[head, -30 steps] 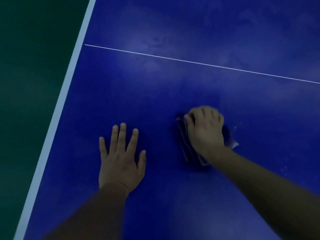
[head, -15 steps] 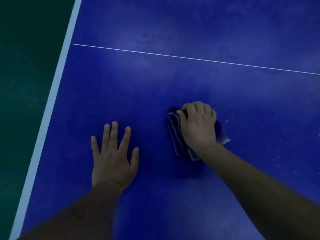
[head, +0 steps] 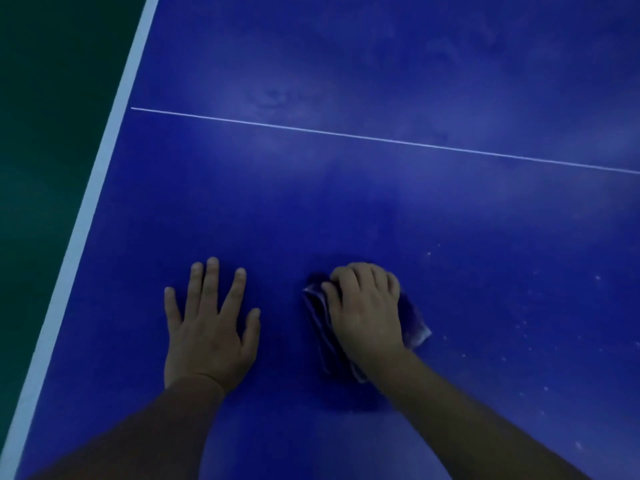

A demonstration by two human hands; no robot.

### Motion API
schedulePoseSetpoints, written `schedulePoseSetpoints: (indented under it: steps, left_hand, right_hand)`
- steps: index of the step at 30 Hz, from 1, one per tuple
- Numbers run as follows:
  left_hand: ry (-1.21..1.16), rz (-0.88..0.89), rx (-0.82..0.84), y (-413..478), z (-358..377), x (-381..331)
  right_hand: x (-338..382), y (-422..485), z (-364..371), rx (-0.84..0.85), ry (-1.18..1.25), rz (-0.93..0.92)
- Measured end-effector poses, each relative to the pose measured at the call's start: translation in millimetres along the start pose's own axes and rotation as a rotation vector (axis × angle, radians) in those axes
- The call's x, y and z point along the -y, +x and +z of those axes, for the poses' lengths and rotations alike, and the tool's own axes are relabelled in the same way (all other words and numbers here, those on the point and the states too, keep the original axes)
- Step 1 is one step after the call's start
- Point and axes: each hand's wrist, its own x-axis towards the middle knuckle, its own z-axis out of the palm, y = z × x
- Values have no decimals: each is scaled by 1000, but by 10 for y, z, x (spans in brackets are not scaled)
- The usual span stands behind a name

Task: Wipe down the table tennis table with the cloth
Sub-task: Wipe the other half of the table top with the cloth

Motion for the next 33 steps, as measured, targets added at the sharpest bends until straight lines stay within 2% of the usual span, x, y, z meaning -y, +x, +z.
schedulePoseSetpoints:
  steps: [2,5,8,10,12,14,15,18,20,22,24,26,28,31,33]
  left_hand:
    - [-5,4,-4,-2,-1,-1]
    - [-18,0,-8,7,-7,-2]
    - [-30,-5,4,4,-13,-2]
    - [-47,-7,11,12,-23,1]
    - [-55,-10,11,10,-29,12]
    - [-72,2,2,-6,-42,13]
    - [-88,12,-4,-8,-51,16]
    - [-167,39,-22,-22,-75,68]
    - [-236,64,-33,-46,-86,108]
    - [-282,83,-29,-44,-105,135]
    - [-305,104,-6,-76,-137,144]
    - [-281,139,18,-218,-146,141]
    - [-228,166,-12,-519,-117,135]
    - [-189,165,-60,-1097,-45,104]
    - [-156,144,-41,-1494,35,126]
  right_hand:
    - [-66,245,-8,10,0,7]
    - [-6,632,12,21,-47,172]
    - [103,340,44,-25,-46,225]
    - [198,-206,28,-43,-22,139]
    - [202,-594,-16,28,30,-6]
    - [73,-546,-56,85,17,-98]
    - [47,-422,-82,96,1,-86]
    - [123,-80,-91,85,-28,142]
    - [270,-262,-63,48,-37,233]
    - [397,-771,-43,30,19,130]
    - [352,-1230,-119,66,58,-76]
    - [125,-1171,-167,109,19,-214]
    - [69,-796,-189,126,-64,-113]
    - [165,-398,-110,82,-94,222]
    - [298,-609,-70,41,-66,271]
